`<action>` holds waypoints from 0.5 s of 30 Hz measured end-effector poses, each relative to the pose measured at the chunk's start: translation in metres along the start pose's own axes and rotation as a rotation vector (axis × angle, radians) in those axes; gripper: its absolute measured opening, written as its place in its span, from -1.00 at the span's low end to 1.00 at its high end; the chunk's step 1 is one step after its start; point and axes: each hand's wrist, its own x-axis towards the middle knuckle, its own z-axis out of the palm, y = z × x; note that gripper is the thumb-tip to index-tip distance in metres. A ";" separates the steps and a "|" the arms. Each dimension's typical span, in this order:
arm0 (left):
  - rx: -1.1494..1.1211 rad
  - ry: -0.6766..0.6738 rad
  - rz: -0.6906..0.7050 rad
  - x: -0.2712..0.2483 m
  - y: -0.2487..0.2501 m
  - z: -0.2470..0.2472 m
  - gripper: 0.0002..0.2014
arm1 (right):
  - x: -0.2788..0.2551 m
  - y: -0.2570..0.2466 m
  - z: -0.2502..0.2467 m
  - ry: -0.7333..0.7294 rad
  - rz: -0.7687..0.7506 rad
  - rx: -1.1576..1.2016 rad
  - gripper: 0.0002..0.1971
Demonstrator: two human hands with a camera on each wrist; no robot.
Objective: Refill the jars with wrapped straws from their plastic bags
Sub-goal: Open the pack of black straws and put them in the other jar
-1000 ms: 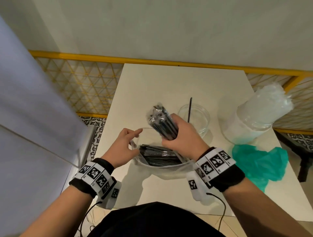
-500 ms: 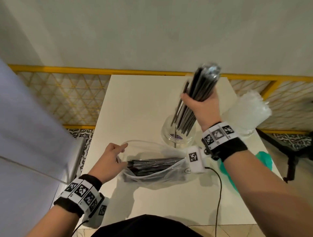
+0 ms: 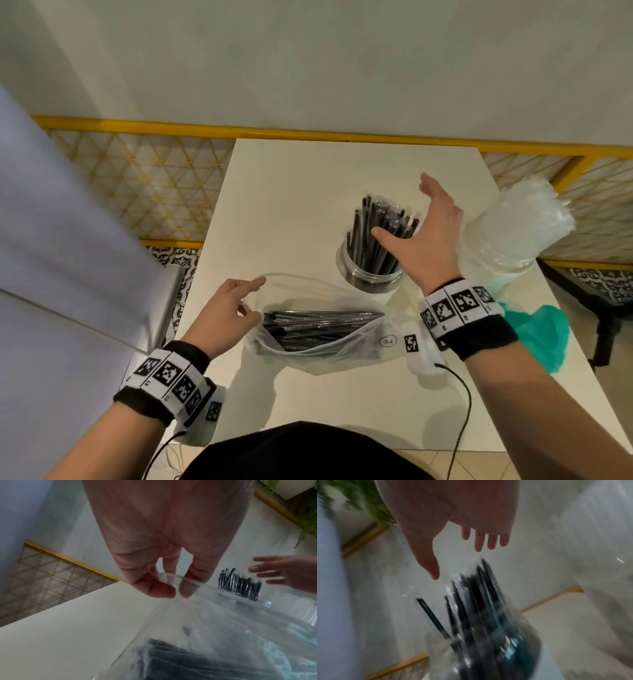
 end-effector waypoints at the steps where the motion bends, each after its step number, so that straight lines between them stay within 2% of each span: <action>1: -0.002 -0.006 0.004 0.000 0.001 0.001 -0.40 | -0.003 -0.011 -0.004 0.035 -0.091 -0.069 -0.21; 3: -0.003 -0.022 0.017 0.000 0.002 0.003 -0.37 | -0.015 -0.035 -0.008 0.052 -0.242 -0.065 -0.51; 4: -0.005 -0.030 0.020 0.000 0.002 0.004 -0.35 | -0.024 -0.046 -0.005 -0.027 -0.282 0.013 -0.66; 6: -0.008 -0.038 0.020 0.000 0.003 0.007 -0.31 | -0.046 -0.055 0.011 -0.345 -0.294 0.151 -0.83; 8: -0.013 -0.037 0.029 0.000 0.003 0.009 -0.26 | -0.065 -0.049 0.037 -0.659 -0.271 0.097 -0.84; 9: -0.017 -0.036 0.035 0.000 0.002 0.011 -0.24 | -0.072 -0.039 0.053 -0.779 -0.245 0.006 -0.78; 10: -0.019 -0.039 0.038 0.000 0.001 0.011 -0.22 | -0.077 -0.029 0.066 -0.877 -0.219 -0.117 -0.63; 12: -0.013 -0.055 0.032 0.000 -0.001 0.013 -0.19 | -0.086 -0.011 0.085 -1.008 -0.209 -0.340 -0.24; 13: -0.004 -0.064 0.029 0.000 -0.002 0.013 -0.18 | -0.089 -0.005 0.090 -1.036 -0.219 -0.400 -0.10; 15: 0.009 -0.074 0.025 -0.002 -0.004 0.014 -0.19 | -0.095 0.004 0.100 -1.034 -0.255 -0.467 0.00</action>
